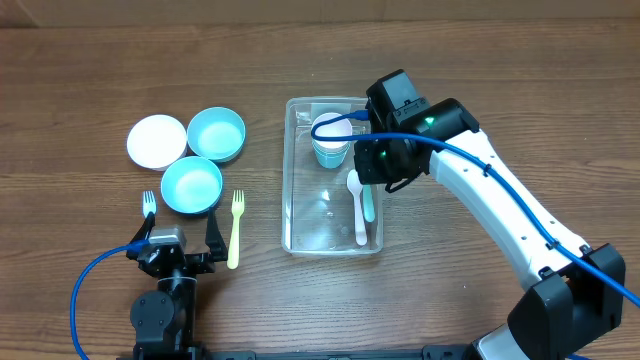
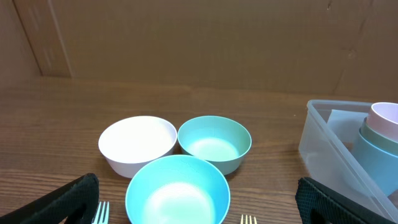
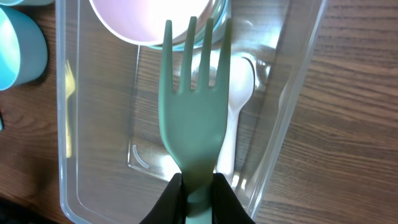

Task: Pack container
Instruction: 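Lift the light-green fork and carry it over the container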

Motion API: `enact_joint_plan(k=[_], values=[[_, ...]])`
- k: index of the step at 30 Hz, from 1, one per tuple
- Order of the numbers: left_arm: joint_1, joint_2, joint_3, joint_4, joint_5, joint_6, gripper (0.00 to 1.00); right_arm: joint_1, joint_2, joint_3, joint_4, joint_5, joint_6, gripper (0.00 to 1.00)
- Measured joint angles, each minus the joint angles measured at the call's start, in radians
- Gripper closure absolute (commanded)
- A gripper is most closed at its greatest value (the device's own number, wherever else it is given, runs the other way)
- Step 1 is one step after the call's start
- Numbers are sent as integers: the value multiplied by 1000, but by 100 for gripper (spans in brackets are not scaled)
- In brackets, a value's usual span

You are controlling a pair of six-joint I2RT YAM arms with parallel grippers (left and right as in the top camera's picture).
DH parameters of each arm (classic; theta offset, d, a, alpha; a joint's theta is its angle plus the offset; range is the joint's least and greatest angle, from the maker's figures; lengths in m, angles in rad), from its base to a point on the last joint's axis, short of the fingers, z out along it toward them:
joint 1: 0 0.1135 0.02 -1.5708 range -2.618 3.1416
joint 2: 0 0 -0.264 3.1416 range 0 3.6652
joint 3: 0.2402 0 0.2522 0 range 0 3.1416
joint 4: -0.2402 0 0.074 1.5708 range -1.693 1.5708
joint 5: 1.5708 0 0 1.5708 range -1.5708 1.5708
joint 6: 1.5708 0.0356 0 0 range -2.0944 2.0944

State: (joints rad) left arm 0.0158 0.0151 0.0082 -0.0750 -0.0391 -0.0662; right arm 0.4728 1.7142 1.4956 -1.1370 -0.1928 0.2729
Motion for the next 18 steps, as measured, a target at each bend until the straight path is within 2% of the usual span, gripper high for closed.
enact_joint_plan(k=[5, 10, 13, 18], values=[[0, 0, 0, 0, 0, 0, 0, 6, 0, -3, 0, 2, 5, 84], [0, 0, 0, 0, 0, 0, 0, 7, 0, -3, -1, 9, 9, 58], [0, 0, 0, 0, 0, 0, 0, 7, 0, -3, -1, 12, 10, 53], [0, 0, 0, 0, 0, 0, 0, 7, 0, -3, -1, 14, 11, 51]])
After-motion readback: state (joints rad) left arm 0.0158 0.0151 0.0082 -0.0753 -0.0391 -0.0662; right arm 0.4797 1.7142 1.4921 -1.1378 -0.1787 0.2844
